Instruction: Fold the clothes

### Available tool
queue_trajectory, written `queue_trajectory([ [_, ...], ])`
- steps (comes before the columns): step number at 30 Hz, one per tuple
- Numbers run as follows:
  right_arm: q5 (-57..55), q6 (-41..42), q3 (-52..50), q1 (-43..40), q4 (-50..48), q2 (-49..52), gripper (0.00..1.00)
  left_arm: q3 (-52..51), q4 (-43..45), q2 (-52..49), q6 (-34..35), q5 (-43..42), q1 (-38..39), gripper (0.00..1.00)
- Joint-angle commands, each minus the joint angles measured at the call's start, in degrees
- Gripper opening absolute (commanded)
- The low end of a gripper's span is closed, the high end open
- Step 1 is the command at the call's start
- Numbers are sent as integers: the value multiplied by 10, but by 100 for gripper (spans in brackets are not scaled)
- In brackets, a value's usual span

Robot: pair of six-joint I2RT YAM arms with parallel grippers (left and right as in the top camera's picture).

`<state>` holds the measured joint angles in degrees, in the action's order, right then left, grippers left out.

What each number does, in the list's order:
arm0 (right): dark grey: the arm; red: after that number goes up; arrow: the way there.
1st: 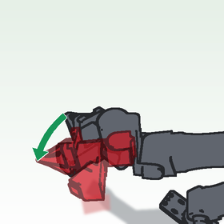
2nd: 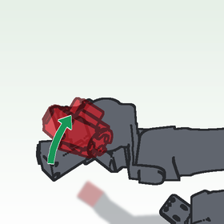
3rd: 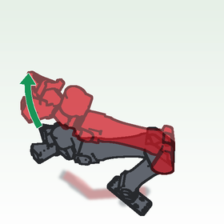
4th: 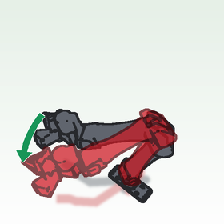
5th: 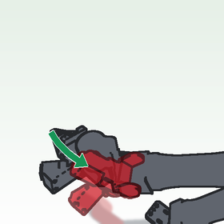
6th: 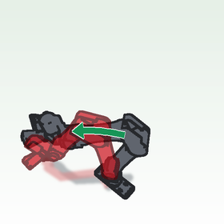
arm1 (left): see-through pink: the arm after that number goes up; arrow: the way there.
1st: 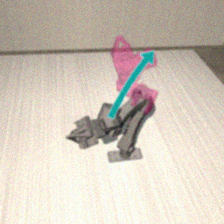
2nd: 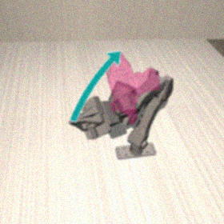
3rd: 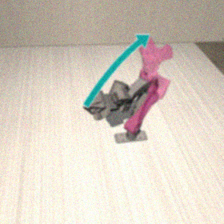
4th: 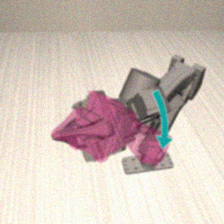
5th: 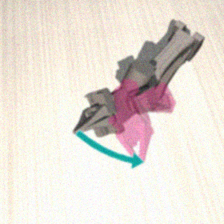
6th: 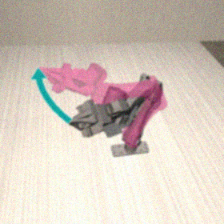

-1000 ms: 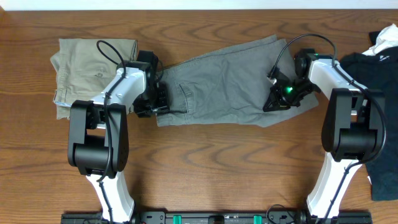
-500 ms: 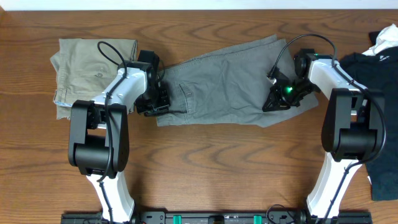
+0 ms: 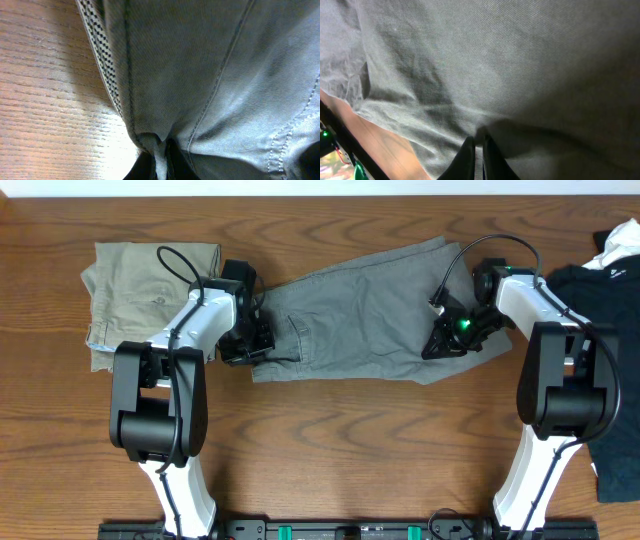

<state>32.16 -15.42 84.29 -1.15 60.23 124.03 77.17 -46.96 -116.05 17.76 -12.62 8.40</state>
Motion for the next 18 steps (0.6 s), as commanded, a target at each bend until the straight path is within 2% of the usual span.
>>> queue_trajectory([
  [1, 5, 4, -3, 13, -3, -10, 4, -10, -3, -24, -24, 32, -3, 6],
  [8, 138, 19, 44, 12, 0, -24, 5, 12, -6, -14, -45, 32, -3, 6],
  [14, 150, 72, 69, 25, -10, -43, 5, 52, -10, 25, -67, 32, -3, 5],
  [18, 147, 104, 66, 58, -39, -41, 11, 73, -10, 61, -68, 32, -3, 6],
])
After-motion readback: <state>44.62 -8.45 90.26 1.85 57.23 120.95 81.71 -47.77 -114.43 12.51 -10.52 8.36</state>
